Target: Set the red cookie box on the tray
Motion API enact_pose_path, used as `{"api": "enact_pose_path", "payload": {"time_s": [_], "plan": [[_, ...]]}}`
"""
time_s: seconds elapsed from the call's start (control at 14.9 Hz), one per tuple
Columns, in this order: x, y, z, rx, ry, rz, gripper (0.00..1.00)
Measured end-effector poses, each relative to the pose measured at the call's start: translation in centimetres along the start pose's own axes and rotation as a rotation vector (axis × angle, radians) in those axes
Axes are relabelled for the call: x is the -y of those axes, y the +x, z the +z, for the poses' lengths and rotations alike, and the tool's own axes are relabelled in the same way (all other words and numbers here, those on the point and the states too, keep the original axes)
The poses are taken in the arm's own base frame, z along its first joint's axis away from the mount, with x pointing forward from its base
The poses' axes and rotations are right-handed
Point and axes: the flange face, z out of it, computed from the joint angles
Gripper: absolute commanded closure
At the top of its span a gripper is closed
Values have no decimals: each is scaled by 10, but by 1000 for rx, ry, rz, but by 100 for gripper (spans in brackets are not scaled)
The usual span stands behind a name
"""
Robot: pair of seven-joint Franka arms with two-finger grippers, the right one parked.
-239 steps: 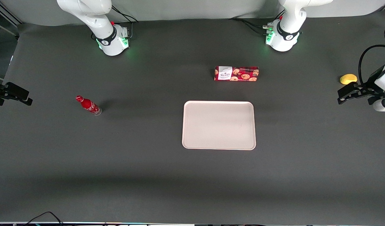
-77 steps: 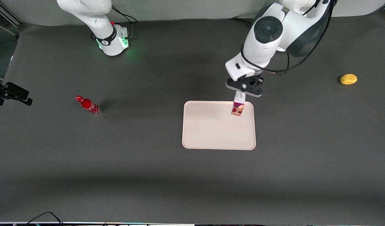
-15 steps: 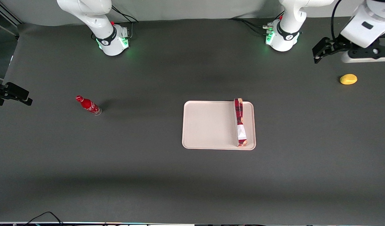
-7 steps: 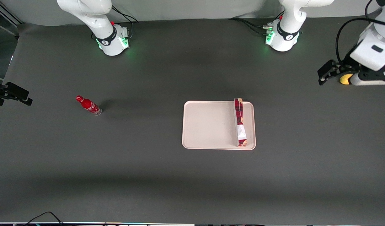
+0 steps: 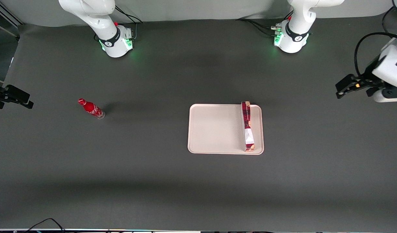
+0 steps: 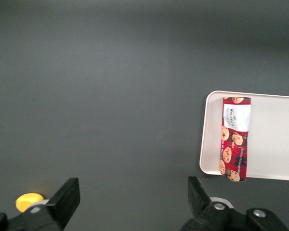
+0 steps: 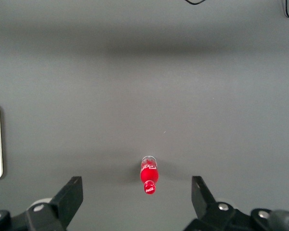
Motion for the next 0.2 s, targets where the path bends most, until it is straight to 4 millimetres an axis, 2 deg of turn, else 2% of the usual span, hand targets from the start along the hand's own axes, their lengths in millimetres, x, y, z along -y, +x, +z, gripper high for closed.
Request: {"api": "enact_pose_path", "payload": {"time_s": [0.13,0.2], "plan": [[11,1,0,0,2,4,0],[10,1,0,0,3,8,0]]}}
